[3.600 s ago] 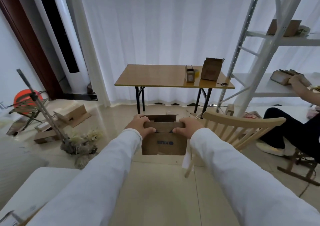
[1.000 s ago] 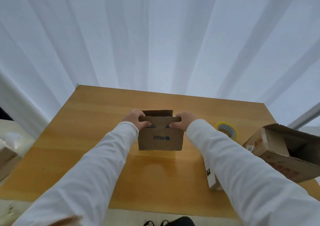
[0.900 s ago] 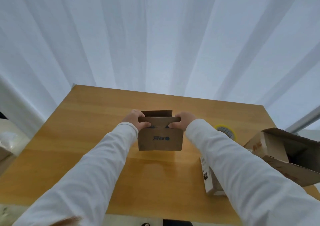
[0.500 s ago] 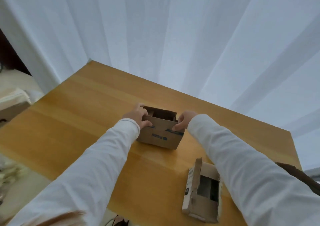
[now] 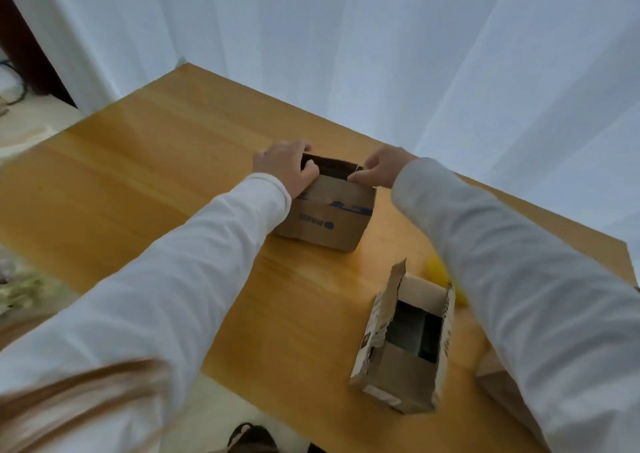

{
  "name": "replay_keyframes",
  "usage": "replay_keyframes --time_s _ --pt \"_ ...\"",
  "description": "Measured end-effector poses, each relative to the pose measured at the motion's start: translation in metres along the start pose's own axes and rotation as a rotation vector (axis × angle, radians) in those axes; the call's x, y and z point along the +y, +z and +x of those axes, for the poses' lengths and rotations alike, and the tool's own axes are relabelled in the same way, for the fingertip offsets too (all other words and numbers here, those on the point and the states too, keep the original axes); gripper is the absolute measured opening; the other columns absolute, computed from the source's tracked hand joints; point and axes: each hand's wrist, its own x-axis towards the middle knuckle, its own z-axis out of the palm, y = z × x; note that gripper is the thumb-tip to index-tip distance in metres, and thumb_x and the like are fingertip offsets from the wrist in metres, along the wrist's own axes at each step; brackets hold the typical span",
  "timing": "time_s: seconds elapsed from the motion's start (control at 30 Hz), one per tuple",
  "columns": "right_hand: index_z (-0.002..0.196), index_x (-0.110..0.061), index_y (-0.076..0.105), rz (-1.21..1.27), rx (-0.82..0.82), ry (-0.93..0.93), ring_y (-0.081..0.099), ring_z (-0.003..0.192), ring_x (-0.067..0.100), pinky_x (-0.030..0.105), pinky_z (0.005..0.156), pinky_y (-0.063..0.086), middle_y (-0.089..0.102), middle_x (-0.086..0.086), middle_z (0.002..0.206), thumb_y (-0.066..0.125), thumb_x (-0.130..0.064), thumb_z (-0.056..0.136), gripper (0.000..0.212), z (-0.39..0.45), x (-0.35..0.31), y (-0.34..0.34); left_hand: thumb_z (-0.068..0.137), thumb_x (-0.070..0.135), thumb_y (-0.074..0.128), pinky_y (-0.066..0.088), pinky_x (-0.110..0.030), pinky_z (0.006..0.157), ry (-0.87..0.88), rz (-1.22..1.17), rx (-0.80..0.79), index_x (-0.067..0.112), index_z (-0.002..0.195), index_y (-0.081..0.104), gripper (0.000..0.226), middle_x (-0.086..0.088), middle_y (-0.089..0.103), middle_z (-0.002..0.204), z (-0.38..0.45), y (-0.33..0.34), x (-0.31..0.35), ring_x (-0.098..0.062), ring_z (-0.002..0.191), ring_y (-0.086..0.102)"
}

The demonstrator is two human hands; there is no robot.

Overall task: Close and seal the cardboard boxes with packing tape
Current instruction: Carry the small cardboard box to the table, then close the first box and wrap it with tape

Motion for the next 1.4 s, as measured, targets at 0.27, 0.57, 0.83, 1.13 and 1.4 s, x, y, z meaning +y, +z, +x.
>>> replay_keyframes --time_s 0.27,0.57,0.83,1.13,1.4 --pt "0.075 -0.012 0.059 -0.086 0.095 -0.024 0.063 0.077 0.016 0.032 0.077 0.049 0.067 0.002 0.082 0.067 -0.036 0.086 0.027 0.000 0.015 0.028 0.093 0.019 0.034 0.035 -0.035 0.090 0.150 -0.037 0.066 0.018 0.126 0.050 0.037 -0.003 0.051 0.124 -0.003 0.021 -0.010 -0.020 0.125 0.032" --pt "0.115 -0.007 0.063 -0.277 0.278 -0.028 0.057 0.106 0.026 0.040 0.095 0.044 0.062 0.007 0.111 0.056 -0.043 0.092 0.043 -0.079 0.006 0.023 0.092 0.025 0.035 0.036 -0.048 0.100 -0.033 0.042 0.138 0.020 0.129 0.050 0.040 -0.007 0.050 0.125 -0.069 0.013 0.006 -0.026 0.126 0.031" --pt "0.140 -0.014 0.042 -0.107 0.055 0.198 0.049 0.124 0.030 0.042 0.102 0.041 0.047 0.011 0.141 0.053 -0.068 0.082 0.081 -0.187 0.023 0.053 0.092 0.039 0.048 0.034 -0.036 0.099 0.330 0.083 0.517 0.020 0.127 0.050 0.040 0.001 0.052 0.129 -0.159 0.020 0.049 -0.019 0.124 0.041" --pt "0.138 -0.012 0.045 0.100 0.263 0.203 0.049 0.123 0.028 0.035 0.096 0.038 0.049 0.009 0.139 0.044 -0.057 0.093 0.065 -0.216 0.041 0.088 0.090 0.065 0.034 0.044 -0.029 0.079 0.133 -0.392 -0.098 0.021 0.116 0.055 0.055 -0.001 0.063 0.112 -0.215 0.045 0.065 -0.016 0.099 0.058" --pt "0.125 -0.005 0.056 0.807 0.780 0.104 0.053 0.115 0.028 0.028 0.086 0.038 0.058 0.011 0.127 0.038 -0.018 0.099 0.033 -0.193 0.084 0.091 0.092 0.027 0.050 0.051 -0.030 0.070 0.107 -0.137 0.019 0.013 0.097 0.063 0.020 -0.005 0.065 0.088 -0.198 0.054 0.103 -0.023 0.082 0.063"
